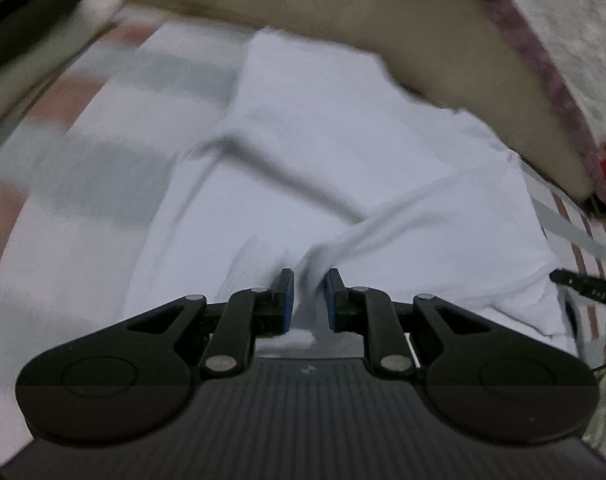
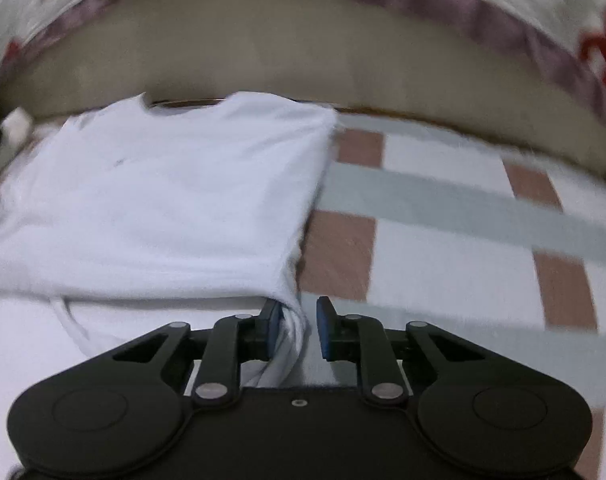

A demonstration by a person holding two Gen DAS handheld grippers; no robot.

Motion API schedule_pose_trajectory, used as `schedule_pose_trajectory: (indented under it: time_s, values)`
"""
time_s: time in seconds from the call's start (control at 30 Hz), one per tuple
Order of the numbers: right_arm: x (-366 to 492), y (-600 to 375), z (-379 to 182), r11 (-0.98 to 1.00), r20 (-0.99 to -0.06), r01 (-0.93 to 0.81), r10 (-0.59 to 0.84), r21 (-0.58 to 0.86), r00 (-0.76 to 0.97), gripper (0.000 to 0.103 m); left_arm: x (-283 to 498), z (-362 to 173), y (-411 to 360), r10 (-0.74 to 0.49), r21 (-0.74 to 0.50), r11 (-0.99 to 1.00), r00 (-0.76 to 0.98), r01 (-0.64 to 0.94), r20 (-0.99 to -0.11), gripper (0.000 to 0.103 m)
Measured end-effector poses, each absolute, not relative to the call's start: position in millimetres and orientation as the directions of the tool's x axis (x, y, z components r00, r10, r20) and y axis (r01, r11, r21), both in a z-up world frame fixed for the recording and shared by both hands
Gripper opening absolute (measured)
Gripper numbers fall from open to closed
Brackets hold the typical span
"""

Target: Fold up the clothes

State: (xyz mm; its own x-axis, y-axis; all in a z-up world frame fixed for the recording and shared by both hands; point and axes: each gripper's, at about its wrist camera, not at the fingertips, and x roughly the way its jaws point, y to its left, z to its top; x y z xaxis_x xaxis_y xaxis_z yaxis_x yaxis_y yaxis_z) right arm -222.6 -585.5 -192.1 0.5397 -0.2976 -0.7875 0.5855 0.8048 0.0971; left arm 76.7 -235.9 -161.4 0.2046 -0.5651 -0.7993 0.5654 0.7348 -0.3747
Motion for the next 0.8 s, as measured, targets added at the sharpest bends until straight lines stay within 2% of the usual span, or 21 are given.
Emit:
schedule_pose_trajectory:
  time_s: [0.03, 0.1, 0.13, 0.17, 0.23, 0.33, 0.4, 0.6, 0.73, 0.8]
  values:
    - [-224, -588, -193, 0.788, -0.789, 0.604, -0.293, 0.12, 0.54, 0.021, 72, -161, -229, -0.559, -0.379, 0.743, 0.201, 0.551, -0.804, 0.024]
    - [-225, -593, -196, 0.76, -0.79, 0.631, -0.286, 0.158, 0.543, 0.021, 69, -160, -222, -0.522, -0.335, 0.772, 0.24, 0.54, -0.818, 0.026]
    - [-225, -595, -197, 0.754, -0.79, 0.635, -0.283, 0.168, 0.544, 0.021, 70, -159, -219, -0.512, -0.322, 0.784, 0.26, 0.53, -0.819, 0.03]
    - [-226, -596, -197, 0.743, -0.791, 0.644, -0.277, 0.185, 0.546, 0.021, 71, -158, -217, -0.506, -0.317, 0.794, 0.277, 0.518, -0.817, 0.041]
    - [-230, -599, -198, 0.712, -0.79, 0.664, -0.264, 0.228, 0.554, 0.021, 75, -157, -211, -0.494, -0.306, 0.814, 0.31, 0.494, -0.812, 0.049]
    - [-236, -601, -200, 0.668, -0.786, 0.688, -0.248, 0.285, 0.566, 0.021, 81, -159, -208, -0.509, -0.331, 0.816, 0.318, 0.474, -0.8, 0.049]
    - [-237, -603, -201, 0.655, -0.783, 0.693, -0.244, 0.302, 0.572, 0.021, 81, -160, -218, -0.525, -0.305, 0.792, 0.334, 0.528, -0.783, 0.053]
    - [-238, -603, -202, 0.656, -0.777, 0.686, -0.236, 0.316, 0.584, 0.021, 69, -172, -261, -0.484, 0.008, 0.683, 0.461, 0.73, -0.744, 0.056]
    - [-239, -603, -202, 0.662, -0.773, 0.678, -0.232, 0.319, 0.59, 0.021, 80, -180, -252, -0.512, -0.096, 0.715, 0.425, 0.692, -0.746, 0.056]
    - [-240, -603, -202, 0.665, -0.772, 0.675, -0.229, 0.321, 0.593, 0.021, 75, -177, -251, -0.512, -0.091, 0.722, 0.443, 0.685, -0.736, 0.059]
